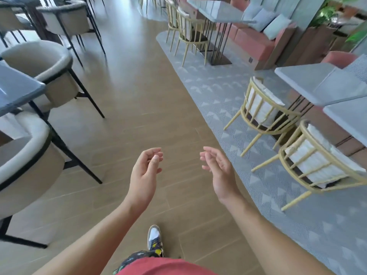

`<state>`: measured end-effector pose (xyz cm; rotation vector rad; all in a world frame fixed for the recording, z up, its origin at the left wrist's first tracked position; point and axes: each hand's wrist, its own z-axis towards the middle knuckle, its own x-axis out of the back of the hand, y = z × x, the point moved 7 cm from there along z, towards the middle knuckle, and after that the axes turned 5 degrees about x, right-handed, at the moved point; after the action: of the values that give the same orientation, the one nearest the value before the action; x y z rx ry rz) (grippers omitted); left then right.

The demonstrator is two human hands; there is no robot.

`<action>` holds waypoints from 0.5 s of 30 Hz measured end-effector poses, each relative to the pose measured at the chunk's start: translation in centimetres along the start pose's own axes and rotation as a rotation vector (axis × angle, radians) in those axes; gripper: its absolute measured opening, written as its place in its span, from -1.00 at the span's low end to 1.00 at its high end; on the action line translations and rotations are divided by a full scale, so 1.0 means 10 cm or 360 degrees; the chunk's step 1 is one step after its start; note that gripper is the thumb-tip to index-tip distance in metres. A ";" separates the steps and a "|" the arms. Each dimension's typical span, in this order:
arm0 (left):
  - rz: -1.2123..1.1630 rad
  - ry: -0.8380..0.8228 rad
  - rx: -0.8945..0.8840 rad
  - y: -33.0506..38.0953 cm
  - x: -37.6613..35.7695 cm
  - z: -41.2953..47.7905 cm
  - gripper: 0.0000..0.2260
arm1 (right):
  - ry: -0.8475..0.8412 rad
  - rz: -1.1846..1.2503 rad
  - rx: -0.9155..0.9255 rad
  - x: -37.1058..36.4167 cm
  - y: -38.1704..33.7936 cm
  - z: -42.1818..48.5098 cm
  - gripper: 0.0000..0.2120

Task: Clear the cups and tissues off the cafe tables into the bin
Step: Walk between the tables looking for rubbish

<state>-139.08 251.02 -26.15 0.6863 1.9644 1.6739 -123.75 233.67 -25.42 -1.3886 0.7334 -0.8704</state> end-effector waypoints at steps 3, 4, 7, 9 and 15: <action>0.0019 -0.0020 0.0006 0.19 -0.07 0.65 -0.81 | 0.0025 0.0010 0.0002 -0.19 -0.05 0.72 -0.46; 0.0028 -0.0023 0.0018 0.24 -0.09 0.84 -0.81 | 0.0026 0.0013 0.0000 -0.25 -0.05 0.94 -0.47; 0.0047 -0.0036 0.0036 0.31 -0.16 1.32 -0.81 | 0.0014 0.0036 -0.0019 -0.43 0.01 1.50 -0.56; 0.0040 -0.0025 0.0033 0.34 -0.23 1.67 -0.81 | -0.0003 0.0051 -0.0021 -0.52 0.03 1.87 -0.52; 0.0059 0.0046 0.0034 0.37 -0.52 2.98 -0.83 | -0.0085 0.0094 -0.0059 -0.69 0.30 3.20 -0.62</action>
<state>-115.76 270.67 -26.74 0.7142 2.0042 1.6959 -99.56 255.93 -26.74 -1.4109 0.7495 -0.7739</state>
